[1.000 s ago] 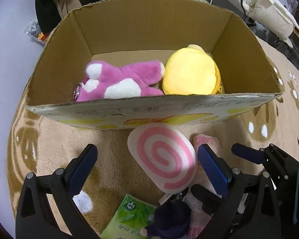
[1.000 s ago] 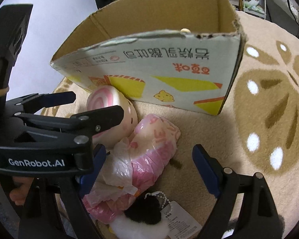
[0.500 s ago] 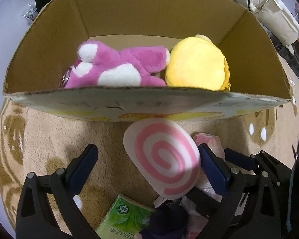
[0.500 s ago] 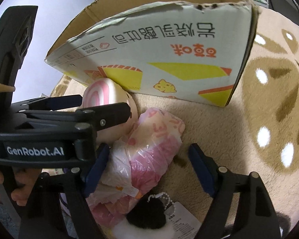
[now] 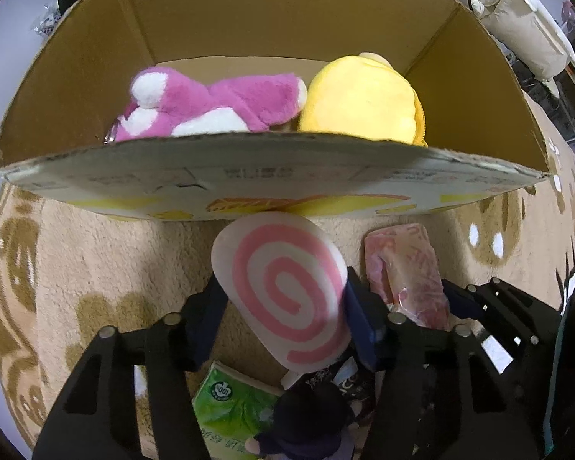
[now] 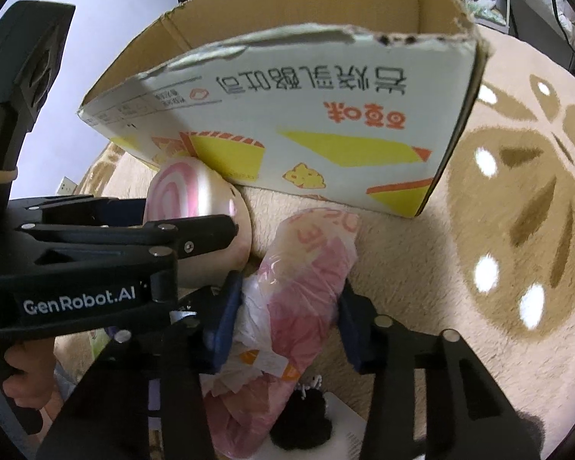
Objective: Organize soft objects
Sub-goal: 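Close the left gripper on the swirl cushion while the right gripper grasps the pink wrapped package, then lift the swirl cushion with the left tool while the right tool carries the package over the box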
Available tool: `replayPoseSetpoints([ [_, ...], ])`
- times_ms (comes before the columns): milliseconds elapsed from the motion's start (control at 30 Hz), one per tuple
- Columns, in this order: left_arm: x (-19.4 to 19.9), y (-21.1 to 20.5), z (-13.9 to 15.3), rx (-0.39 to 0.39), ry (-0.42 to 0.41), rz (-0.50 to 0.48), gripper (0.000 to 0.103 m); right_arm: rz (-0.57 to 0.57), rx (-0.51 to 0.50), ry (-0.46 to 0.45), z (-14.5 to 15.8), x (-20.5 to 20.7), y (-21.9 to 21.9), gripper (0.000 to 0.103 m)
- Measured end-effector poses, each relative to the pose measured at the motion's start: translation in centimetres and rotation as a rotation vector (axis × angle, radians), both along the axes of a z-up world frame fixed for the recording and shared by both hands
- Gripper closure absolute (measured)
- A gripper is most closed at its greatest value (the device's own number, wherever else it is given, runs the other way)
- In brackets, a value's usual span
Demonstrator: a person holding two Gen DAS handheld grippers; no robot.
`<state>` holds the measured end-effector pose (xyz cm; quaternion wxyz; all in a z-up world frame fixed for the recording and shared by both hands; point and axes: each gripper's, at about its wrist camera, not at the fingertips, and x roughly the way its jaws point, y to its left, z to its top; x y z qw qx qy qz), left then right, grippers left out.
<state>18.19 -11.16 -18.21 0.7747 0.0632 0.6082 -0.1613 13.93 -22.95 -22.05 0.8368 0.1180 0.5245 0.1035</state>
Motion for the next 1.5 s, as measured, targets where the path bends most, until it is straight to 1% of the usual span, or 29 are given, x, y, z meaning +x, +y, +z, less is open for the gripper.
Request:
replayPoseSetpoints([
  [67, -0.3, 0.0, 0.1, 0.01, -0.003, -0.002, 0.055, -0.004, 0.011, -0.012, 0.7, -0.2, -0.1, 0.065],
  [133, -0.5, 0.0, 0.2, 0.013, -0.005, 0.005, 0.061, -0.009, 0.025, -0.023, 1.3, 0.0, -0.1, 0.069],
  [233, -0.9, 0.2, 0.5, 0.019, -0.016, 0.009, 0.066, -0.014, 0.023, -0.042, 1.7, -0.2, -0.2, 0.076],
  [367, -1.7, 0.6, 0.8, 0.047, -0.034, 0.026, 0.067, -0.016, 0.01, -0.068, 2.4, -0.5, -0.2, 0.08],
  [467, -2.2, 1.4, 1.3, 0.052, -0.055, 0.045, 0.068, -0.022, 0.001, -0.094, 3.2, -1.1, -0.7, 0.081],
  [633, -4.0, 2.5, 2.3, 0.033, -0.1, 0.076, 0.068, -0.036, -0.018, -0.166, 4.8, -1.9, -0.6, 0.083],
  [833, -5.6, 3.9, 5.1, 0.016, -0.179, 0.1, 0.068, -0.065, -0.01, -0.231, 7.1, -3.3, -1.1, 0.085],
  [967, -6.2, 5.2, 7.5, -0.001, -0.268, 0.14, 0.069, -0.084, -0.012, -0.278, 8.8, -4.5, -1.2, 0.085],
  [1133, -7.4, 6.4, 10.5, 0.0, -0.368, 0.177, 0.069, -0.093, -0.022, -0.333, 11.4, -6.2, -1.3, 0.085],
  [1200, -6.7, 6.9, 11.3, -0.003, -0.392, 0.182, 0.069, -0.094, -0.026, -0.35, 12.2, -6.4, -1.2, 0.085],
  [1367, -7.0, 7.5, 13.7, -0.001, -0.472, 0.181, 0.069, -0.093, -0.031, -0.401, 14.5, -6.3, -1.4, 0.085],
  [1433, -7.0, 7.5, 14.9, 0.006, -0.525, 0.178, 0.068, -0.091, -0.039, -0.419, 15.3, -6.1, -1.2, 0.085],
  [1500, -6.7, 7.5, 15.9, 0.007, -0.558, 0.168, 0.068, -0.094, -0.047, -0.433, 15.9, -5.7, -1.2, 0.085],
])
